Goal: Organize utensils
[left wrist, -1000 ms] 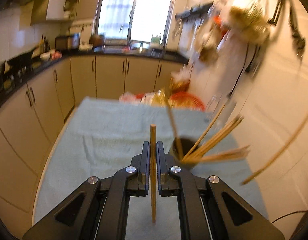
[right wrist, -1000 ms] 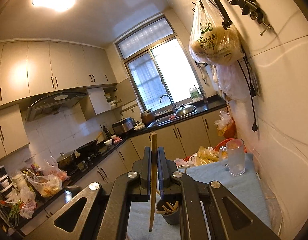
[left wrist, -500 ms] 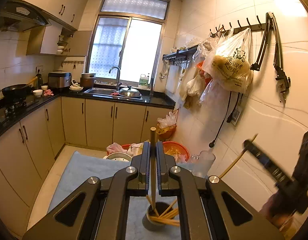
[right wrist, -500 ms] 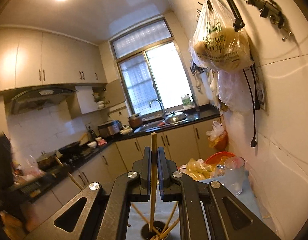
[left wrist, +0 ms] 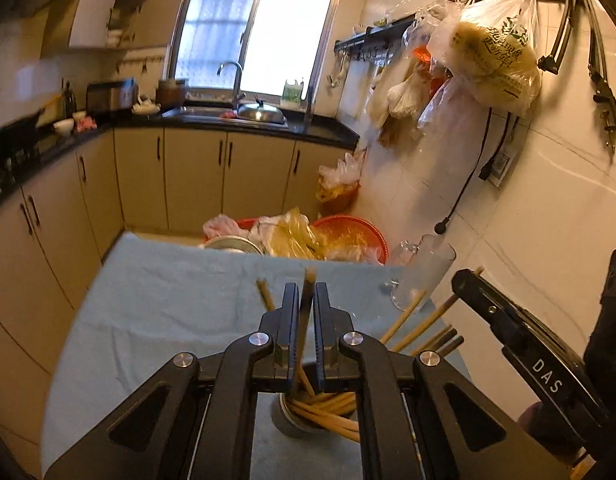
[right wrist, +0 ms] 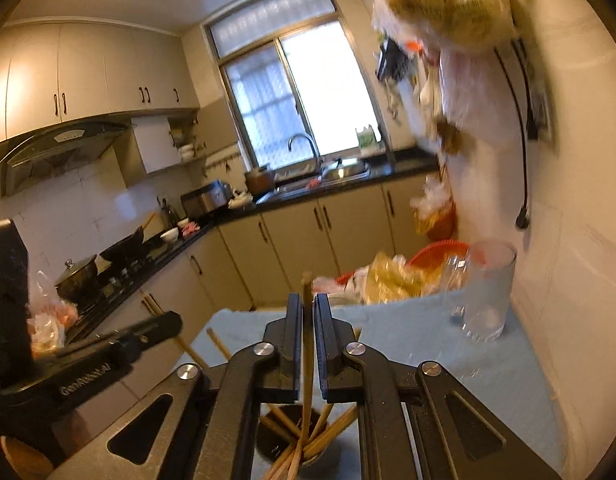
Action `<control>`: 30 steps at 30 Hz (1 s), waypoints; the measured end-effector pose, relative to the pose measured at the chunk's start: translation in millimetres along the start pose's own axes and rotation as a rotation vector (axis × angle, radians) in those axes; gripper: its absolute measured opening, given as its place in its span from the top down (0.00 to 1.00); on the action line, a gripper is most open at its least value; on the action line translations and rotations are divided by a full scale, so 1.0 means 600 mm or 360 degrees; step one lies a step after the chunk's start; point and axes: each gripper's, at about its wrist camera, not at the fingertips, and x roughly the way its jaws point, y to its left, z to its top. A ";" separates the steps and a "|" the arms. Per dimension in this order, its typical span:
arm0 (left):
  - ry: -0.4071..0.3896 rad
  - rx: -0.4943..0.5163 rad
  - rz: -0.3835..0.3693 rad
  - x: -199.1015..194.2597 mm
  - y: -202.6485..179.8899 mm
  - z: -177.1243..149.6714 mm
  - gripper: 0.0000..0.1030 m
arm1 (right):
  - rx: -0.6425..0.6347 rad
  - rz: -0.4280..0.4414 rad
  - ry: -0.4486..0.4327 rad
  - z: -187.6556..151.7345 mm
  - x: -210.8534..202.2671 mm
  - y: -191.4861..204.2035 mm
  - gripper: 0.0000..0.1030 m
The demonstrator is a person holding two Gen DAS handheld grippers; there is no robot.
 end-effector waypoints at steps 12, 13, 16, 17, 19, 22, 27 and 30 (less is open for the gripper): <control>-0.0145 0.0024 0.0079 -0.104 0.010 -0.030 0.50 | 0.0047 -0.0012 -0.0084 0.008 -0.069 -0.013 0.67; -0.0157 0.0028 0.0091 -0.114 0.010 -0.035 0.48 | 0.0044 -0.0016 -0.0093 0.008 -0.080 -0.012 0.67; -0.0217 0.0039 0.0153 -0.155 0.014 -0.055 0.38 | 0.0020 -0.0037 -0.0106 0.002 -0.115 -0.010 0.60; -0.0240 0.0039 0.0178 -0.167 0.016 -0.063 0.36 | 0.0010 -0.0046 -0.0107 0.000 -0.124 -0.009 0.59; -0.0273 0.0044 0.0220 -0.192 0.018 -0.080 0.30 | -0.0021 -0.0073 -0.0103 -0.009 -0.145 -0.005 0.54; -0.0325 0.0066 0.0304 -0.224 0.015 -0.109 0.20 | -0.0065 -0.0111 -0.0087 -0.023 -0.173 -0.003 0.45; -0.0478 0.0178 0.0531 -0.278 -0.008 -0.166 0.02 | -0.0154 -0.0174 -0.0001 -0.061 -0.214 -0.003 0.38; -0.0565 0.0214 0.0634 -0.308 -0.022 -0.197 0.00 | -0.0203 -0.0209 0.0054 -0.090 -0.236 -0.005 0.33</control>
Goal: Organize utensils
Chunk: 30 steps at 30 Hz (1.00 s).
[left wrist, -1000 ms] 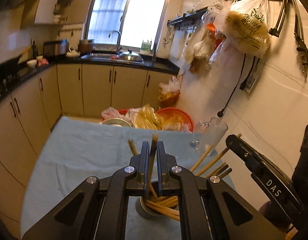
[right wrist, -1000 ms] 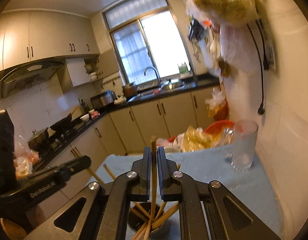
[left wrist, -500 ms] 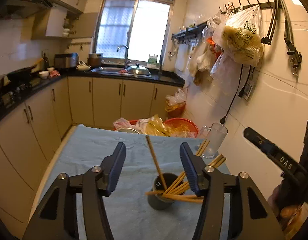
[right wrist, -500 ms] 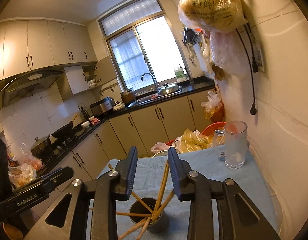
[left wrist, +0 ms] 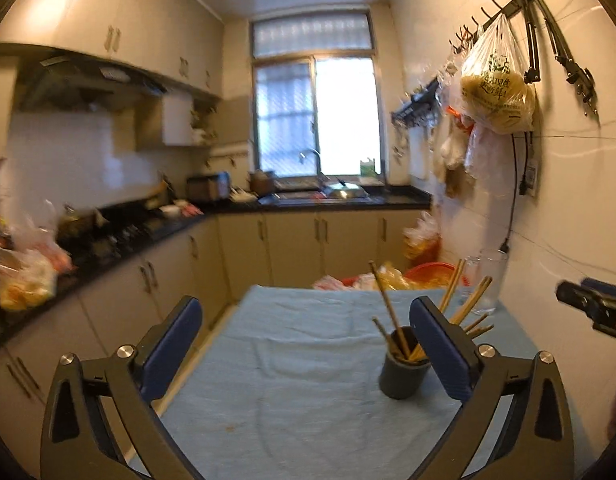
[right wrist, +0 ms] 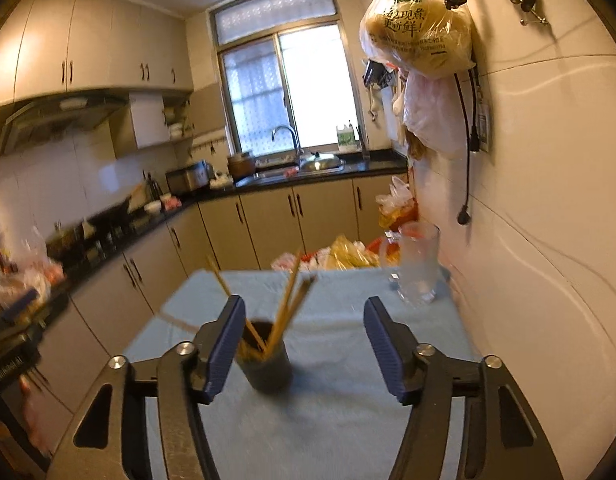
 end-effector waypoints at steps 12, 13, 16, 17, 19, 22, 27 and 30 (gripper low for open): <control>0.0206 -0.0110 -0.0108 -0.066 0.001 -0.074 0.00 | 0.0233 -0.0063 0.0077 -0.124 -0.088 -0.028 0.26; 0.0233 -0.0118 -0.0109 -0.069 0.002 -0.083 0.00 | 0.0237 -0.0078 0.0082 -0.129 -0.091 -0.027 0.26; 0.0279 -0.0121 -0.0078 -0.077 0.000 -0.106 0.00 | 0.0242 -0.0111 0.0118 -0.146 -0.094 -0.023 0.26; 0.0289 -0.0118 -0.0063 -0.080 0.001 -0.113 0.00 | 0.0242 -0.0119 0.0135 -0.152 -0.094 -0.022 0.26; 0.0302 -0.0113 -0.0036 -0.084 0.003 -0.122 0.00 | 0.0243 -0.0131 0.0166 -0.163 -0.094 -0.018 0.26; 0.0329 -0.0102 0.0002 -0.088 0.006 -0.136 0.00 | 0.0245 -0.0133 0.0200 -0.171 -0.091 -0.007 0.25; 0.0397 -0.0119 -0.0029 -0.088 0.014 -0.156 0.00 | 0.0187 -0.0162 0.0248 -0.185 -0.084 0.018 0.24; 0.0437 -0.0121 -0.0036 -0.085 0.020 -0.165 0.00 | 0.0149 -0.0179 0.0258 -0.191 -0.081 0.033 0.24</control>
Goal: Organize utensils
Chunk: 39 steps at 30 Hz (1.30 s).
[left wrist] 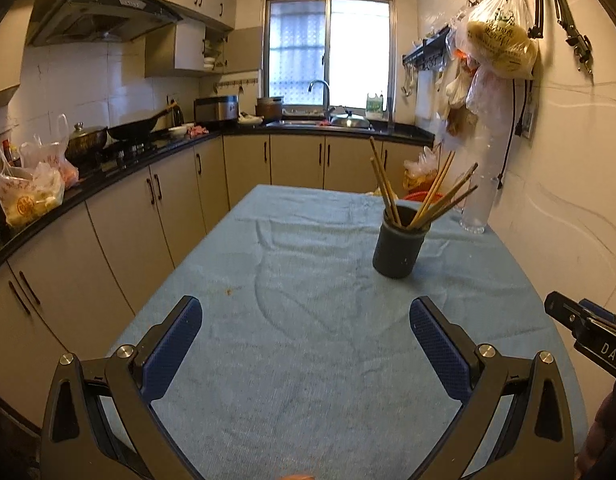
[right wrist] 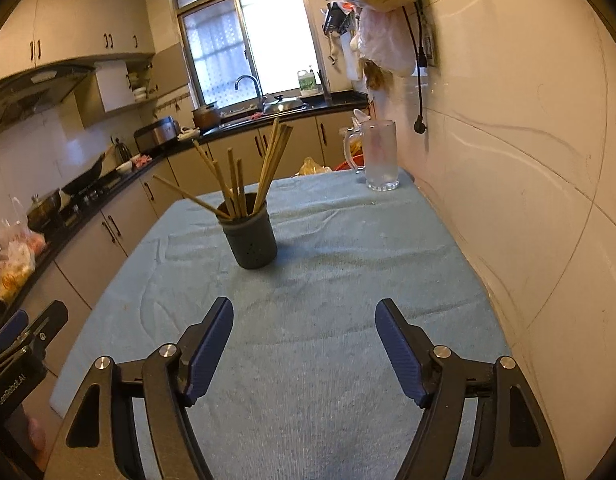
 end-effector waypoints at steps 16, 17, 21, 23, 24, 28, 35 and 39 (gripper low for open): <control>0.0127 -0.0020 -0.0044 0.029 0.009 -0.019 0.00 | -0.0093 -0.0076 -0.0011 -0.007 0.009 0.029 0.21; 0.0135 -0.0023 -0.0048 0.031 0.009 -0.020 0.00 | -0.0096 -0.0077 -0.0011 -0.007 0.009 0.029 0.21; 0.0159 -0.0024 -0.0064 0.036 0.008 -0.022 0.00 | -0.0114 -0.0088 -0.0014 -0.008 0.013 0.032 0.20; 0.0167 -0.0021 -0.0070 0.037 0.007 -0.023 0.00 | -0.0123 -0.0096 -0.0017 -0.010 0.014 0.033 0.20; 0.0171 -0.0017 -0.0076 0.038 0.006 -0.024 0.00 | -0.0125 -0.0098 -0.0019 -0.010 0.015 0.034 0.20; 0.0179 -0.0007 -0.0082 0.039 0.001 -0.026 0.00 | -0.0131 -0.0102 -0.0059 -0.012 0.011 0.033 0.20; 0.0208 -0.0007 -0.0085 0.046 0.000 -0.029 0.00 | -0.0158 -0.0125 -0.0123 -0.012 0.003 0.038 0.18; 0.0212 0.0001 -0.0083 0.050 -0.003 -0.031 0.00 | -0.0153 -0.0115 -0.0153 -0.014 0.002 0.037 0.18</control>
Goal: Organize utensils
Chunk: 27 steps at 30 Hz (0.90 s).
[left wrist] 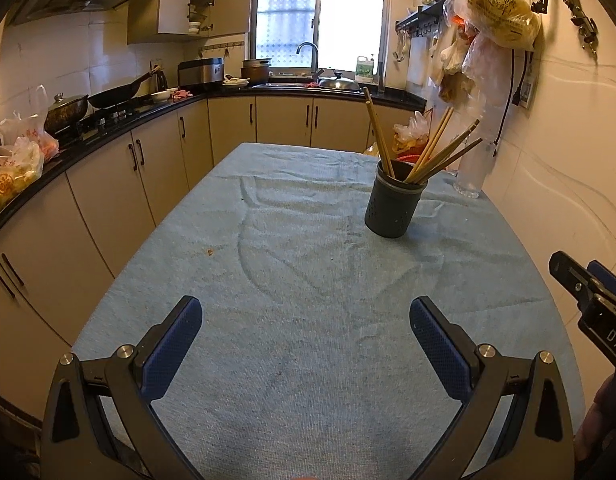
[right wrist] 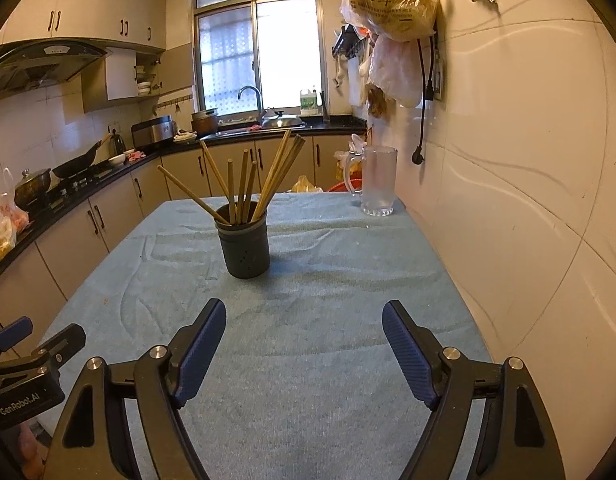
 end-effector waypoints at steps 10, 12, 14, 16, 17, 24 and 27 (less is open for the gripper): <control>-0.0016 0.0003 0.0016 0.008 -0.005 -0.002 0.00 | -0.0009 -0.0029 -0.0099 0.001 -0.005 -0.001 0.14; -0.0021 0.0006 0.0016 0.011 -0.007 -0.002 0.00 | -0.0002 -0.0028 -0.0088 0.000 0.000 -0.002 0.14; -0.0017 0.0006 0.0009 0.014 -0.008 -0.001 0.00 | 0.0006 -0.0028 -0.0073 -0.002 0.005 -0.004 0.14; -0.0008 0.0009 0.0010 0.019 -0.010 -0.001 0.00 | 0.0015 -0.0024 -0.0066 -0.003 0.010 -0.007 0.14; -0.0002 0.0011 0.0010 0.022 -0.011 0.000 0.00 | 0.0019 -0.0022 -0.0061 -0.004 0.013 -0.009 0.14; 0.0043 0.0023 0.0002 0.040 -0.019 -0.003 0.00 | 0.0041 -0.0016 -0.0022 -0.009 0.032 -0.019 0.14; 0.0050 0.0027 0.0004 0.045 -0.023 -0.004 0.00 | 0.0054 -0.0010 -0.0011 -0.009 0.039 -0.025 0.14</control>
